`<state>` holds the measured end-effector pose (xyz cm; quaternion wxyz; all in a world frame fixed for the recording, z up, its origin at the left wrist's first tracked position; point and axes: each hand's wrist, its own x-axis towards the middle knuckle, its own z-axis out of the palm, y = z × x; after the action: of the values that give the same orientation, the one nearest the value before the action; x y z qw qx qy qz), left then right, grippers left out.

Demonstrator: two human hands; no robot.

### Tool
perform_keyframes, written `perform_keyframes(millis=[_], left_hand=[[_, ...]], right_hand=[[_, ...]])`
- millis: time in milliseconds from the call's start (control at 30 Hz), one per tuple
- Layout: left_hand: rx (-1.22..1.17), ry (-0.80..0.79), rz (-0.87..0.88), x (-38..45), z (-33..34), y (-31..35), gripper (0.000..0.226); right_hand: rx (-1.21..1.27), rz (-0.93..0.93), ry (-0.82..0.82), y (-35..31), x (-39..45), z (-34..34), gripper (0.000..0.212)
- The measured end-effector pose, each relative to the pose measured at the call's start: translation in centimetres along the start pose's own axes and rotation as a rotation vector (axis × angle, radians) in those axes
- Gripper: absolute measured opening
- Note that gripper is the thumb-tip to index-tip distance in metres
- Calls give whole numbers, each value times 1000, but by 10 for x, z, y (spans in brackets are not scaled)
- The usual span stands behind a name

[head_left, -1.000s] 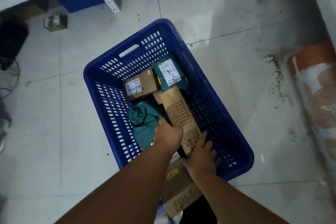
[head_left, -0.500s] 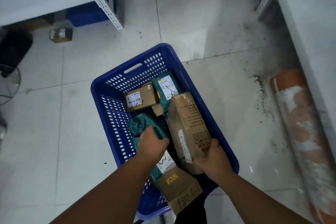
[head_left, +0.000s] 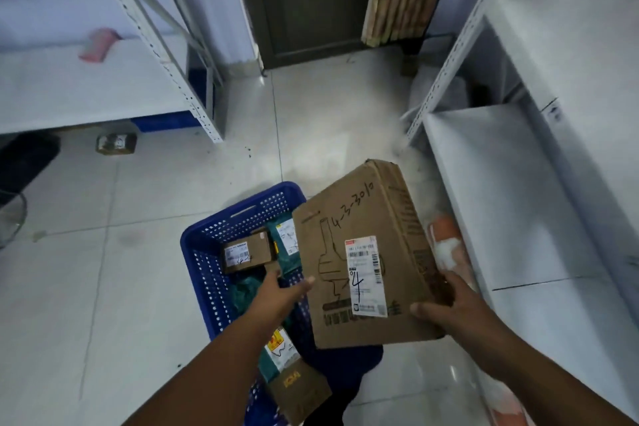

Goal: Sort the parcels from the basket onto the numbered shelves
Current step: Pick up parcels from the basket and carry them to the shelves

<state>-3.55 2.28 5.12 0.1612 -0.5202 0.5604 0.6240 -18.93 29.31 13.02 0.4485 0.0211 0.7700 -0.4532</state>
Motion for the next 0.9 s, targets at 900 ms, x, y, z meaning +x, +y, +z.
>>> perform_keyframes(millis=[900], left_hand=[[-204, -686, 515, -262, 132, 383, 63]], right_hand=[[201, -299, 456, -234, -320, -220, 72]])
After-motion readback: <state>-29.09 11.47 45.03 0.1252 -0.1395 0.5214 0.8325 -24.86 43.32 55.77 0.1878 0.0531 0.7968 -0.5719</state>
